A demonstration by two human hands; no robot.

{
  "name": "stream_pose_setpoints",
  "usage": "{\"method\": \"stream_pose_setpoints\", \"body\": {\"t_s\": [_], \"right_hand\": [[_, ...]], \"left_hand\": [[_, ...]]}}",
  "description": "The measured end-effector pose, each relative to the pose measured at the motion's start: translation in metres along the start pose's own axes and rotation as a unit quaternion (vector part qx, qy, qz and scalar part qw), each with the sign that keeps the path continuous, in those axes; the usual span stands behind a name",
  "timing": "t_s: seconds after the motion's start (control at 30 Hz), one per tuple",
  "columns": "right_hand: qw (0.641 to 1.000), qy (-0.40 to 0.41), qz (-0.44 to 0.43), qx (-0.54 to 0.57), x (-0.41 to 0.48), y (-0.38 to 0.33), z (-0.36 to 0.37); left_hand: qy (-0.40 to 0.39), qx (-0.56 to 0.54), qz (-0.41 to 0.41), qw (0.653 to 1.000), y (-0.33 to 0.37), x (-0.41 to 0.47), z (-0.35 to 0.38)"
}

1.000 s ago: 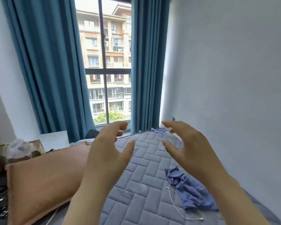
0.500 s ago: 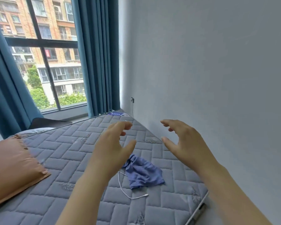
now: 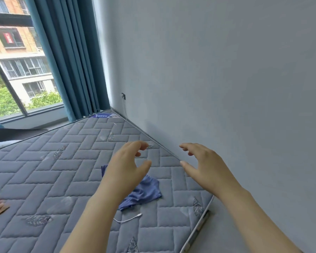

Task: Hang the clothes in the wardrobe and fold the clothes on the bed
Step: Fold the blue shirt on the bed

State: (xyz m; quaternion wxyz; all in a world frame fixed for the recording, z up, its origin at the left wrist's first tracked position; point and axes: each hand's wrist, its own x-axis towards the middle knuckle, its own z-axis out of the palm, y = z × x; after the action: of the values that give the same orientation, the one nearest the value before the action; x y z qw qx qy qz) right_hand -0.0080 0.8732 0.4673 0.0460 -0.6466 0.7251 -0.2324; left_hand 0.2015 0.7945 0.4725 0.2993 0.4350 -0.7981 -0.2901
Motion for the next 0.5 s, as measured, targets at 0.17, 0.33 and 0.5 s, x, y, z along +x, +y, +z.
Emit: {"method": "stream_pose_setpoints", "body": {"t_s": [0.17, 0.33, 0.5], "right_hand": [[0.999, -0.033, 0.018, 0.020, 0.028, 0.090, 0.014], [0.996, -0.068, 0.045, 0.033, 0.041, 0.174, 0.034], [0.991, -0.102, 0.074, 0.048, 0.046, 0.226, 0.062]], "left_hand": [[-0.040, 0.025, -0.034, 0.998, -0.001, 0.051, 0.080], [-0.102, 0.056, -0.070, 0.991, -0.013, 0.086, 0.152], [-0.148, 0.096, -0.087, 0.980, -0.030, 0.115, 0.201]]}}
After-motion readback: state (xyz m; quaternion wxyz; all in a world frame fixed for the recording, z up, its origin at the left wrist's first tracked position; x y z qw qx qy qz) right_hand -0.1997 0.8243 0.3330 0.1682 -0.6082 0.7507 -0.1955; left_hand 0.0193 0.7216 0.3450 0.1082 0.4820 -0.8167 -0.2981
